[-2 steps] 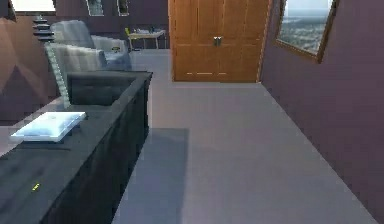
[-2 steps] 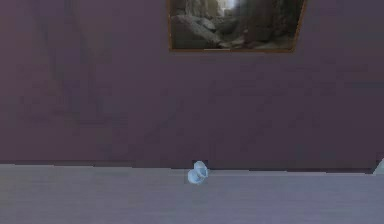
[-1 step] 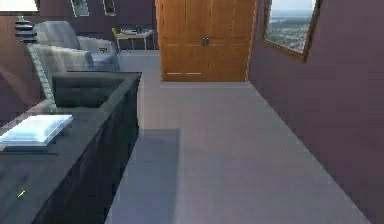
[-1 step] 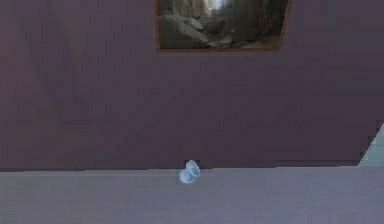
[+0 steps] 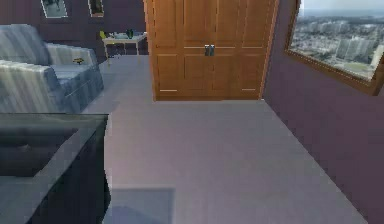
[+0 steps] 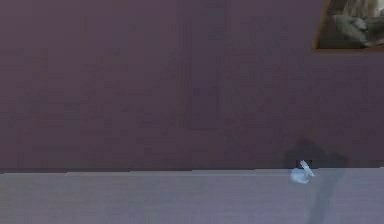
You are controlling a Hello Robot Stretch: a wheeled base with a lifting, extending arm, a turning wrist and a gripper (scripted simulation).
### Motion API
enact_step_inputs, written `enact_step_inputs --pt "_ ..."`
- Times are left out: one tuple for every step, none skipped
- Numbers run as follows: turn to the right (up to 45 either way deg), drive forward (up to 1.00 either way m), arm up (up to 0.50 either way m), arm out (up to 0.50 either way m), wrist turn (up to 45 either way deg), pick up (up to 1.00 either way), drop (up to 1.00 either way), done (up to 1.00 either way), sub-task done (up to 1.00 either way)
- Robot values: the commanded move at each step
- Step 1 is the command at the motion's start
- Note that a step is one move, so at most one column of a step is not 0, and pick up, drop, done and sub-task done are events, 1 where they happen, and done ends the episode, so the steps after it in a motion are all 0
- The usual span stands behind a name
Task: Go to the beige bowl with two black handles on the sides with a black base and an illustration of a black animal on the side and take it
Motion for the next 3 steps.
enact_step_inputs --pt "0.0 1.0 0.0 0.0 0.0 0.0 0.0 0.0 0.0" --pt "0.0 0.5 0.0 0.0 0.0 0.0 0.0 0.0 0.0" --pt "-42.0 0.0 0.0 0.0 0.0 0.0 0.0 0.0 0.0"
